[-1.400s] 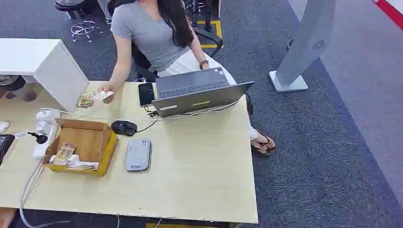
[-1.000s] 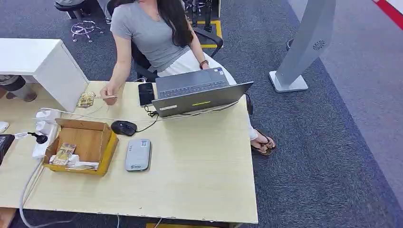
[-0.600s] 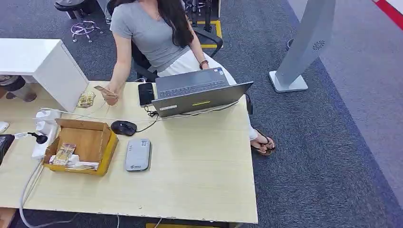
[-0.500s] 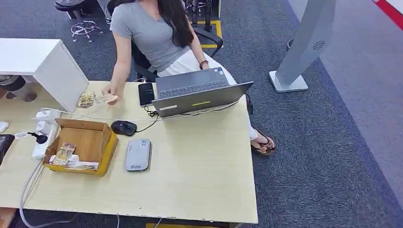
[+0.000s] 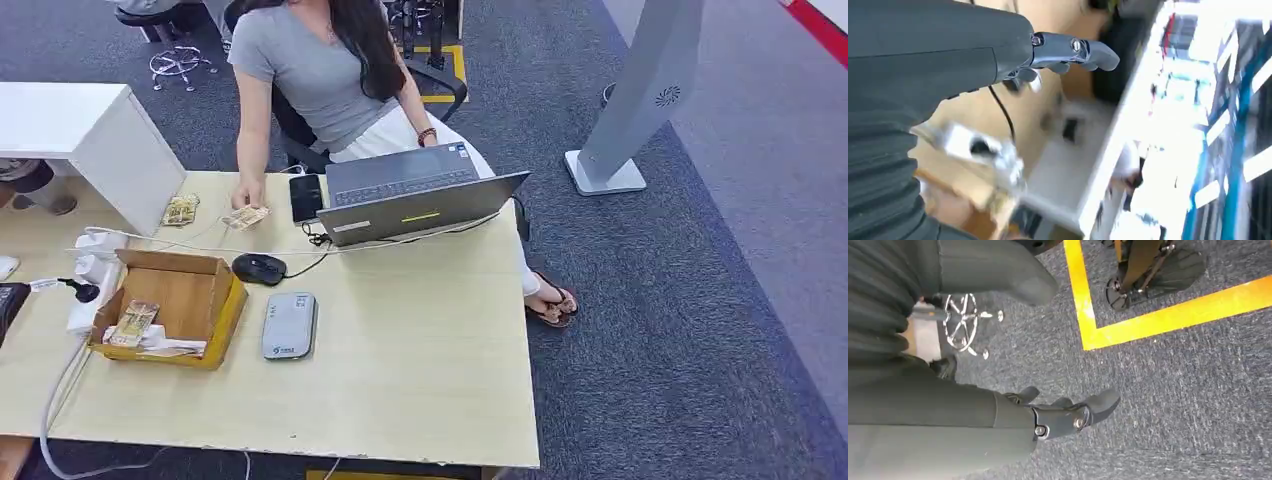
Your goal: Pass the card to the sensor for recognition and then transmit it.
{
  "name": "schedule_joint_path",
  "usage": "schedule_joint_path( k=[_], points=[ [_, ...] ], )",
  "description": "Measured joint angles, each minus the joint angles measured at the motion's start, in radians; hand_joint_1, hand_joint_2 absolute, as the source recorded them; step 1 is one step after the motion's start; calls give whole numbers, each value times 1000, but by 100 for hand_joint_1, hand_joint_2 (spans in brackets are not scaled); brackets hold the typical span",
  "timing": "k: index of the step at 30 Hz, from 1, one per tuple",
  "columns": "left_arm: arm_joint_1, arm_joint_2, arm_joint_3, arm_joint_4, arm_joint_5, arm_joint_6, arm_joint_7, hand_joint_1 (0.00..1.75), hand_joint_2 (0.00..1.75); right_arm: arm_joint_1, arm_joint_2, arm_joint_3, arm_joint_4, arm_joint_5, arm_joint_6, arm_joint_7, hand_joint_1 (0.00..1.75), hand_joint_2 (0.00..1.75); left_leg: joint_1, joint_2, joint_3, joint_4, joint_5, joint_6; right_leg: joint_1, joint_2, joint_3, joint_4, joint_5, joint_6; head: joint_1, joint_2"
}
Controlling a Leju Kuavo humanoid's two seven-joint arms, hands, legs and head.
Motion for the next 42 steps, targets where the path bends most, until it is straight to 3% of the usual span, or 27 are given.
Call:
schedule_joint_path(
  k=[4, 11, 14, 16, 18, 20, 22, 27, 32, 37, 42],
  points=[
    [33, 54, -102, -30, 18, 7, -17, 0, 175, 3, 0, 6, 4, 13, 1, 4, 0, 175, 0, 7, 0, 0, 0, 0, 0, 6, -3, 0, 2, -2, 2, 0],
    [41, 110, -172, -50, -33, 42, -32, 0, 175, 1, 0, 19, 6, 31, 3, 6, 0, 175, -1, 6, -1, 0, 0, 0, 0, 6, -4, 0, 2, -2, 2, 0],
    [-3, 142, -202, -45, -211, 129, -42, 0, 175, 0, 0, 26, 6, 59, 6, 0, 0, 175, 0, 5, -1, 1, 0, 0, 0, 5, -6, 0, 2, -2, 2, 0],
    [-58, 177, -237, -23, -463, 243, -48, 0, 175, -4, 0, 31, 6, 81, 9, -3, 0, 175, 0, 4, -1, 1, 1, -1, 0, 4, -6, 0, 2, -2, 2, 0],
    [-135, 226, -292, 38, -807, 381, -26, 0, 175, -8, 0, 40, 6, 107, 15, -4, 0, 175, 1, 2, -1, 1, 4, -2, 0, 2, -6, 0, 3, -3, 2, 0],
    [-218, 272, -352, 118, -1057, 463, 4, 0, 175, -12, 0, 47, 6, 124, 21, 0, 0, 175, 1, 1, -2, 0, 5, -2, 0, 2, -4, 1, 4, -4, 2, 0],
    [-278, 303, -395, 179, -1124, 481, 9, 0, 175, -14, 0, 49, 6, 131, 22, 2, 0, 175, 1, 3, -2, 0, 6, -2, 0, 3, -5, 1, 5, -5, 2, 0],
    [-333, 340, -453, 264, -1149, 499, 12, 0, 175, -11, 0, 50, 7, 134, 23, 3, 0, 175, 0, 8, -2, 1, 6, -2, 0, 8, -7, 1, 6, -5, 2, 0],
    [-415, 372, -537, 350, -1447, 543, 106, 0, 175, -12, 0, 51, 8, 158, 24, 20, 0, 175, 0, 4, -5, 1, 6, -2, 0, 4, -9, 1, 6, -5, 2, 0],
    [-510, 371, -656, 438, -1615, 544, 167, 0, 175, -14, 0, 51, 9, 175, 34, 30, 0, 175, 0, 5, -5, 1, 6, -2, 0, 5, -8, 1, 8, -6, 2, 0],
    [-553, 361, -738, 492, -1667, 542, 187, 0, 175, -14, 2, 58, 11, 190, 40, 31, 0, 175, 0, 6, -5, 1, 6, -2, 0, 6, -9, 1, 8, -6, 2, 0]
  ],
)
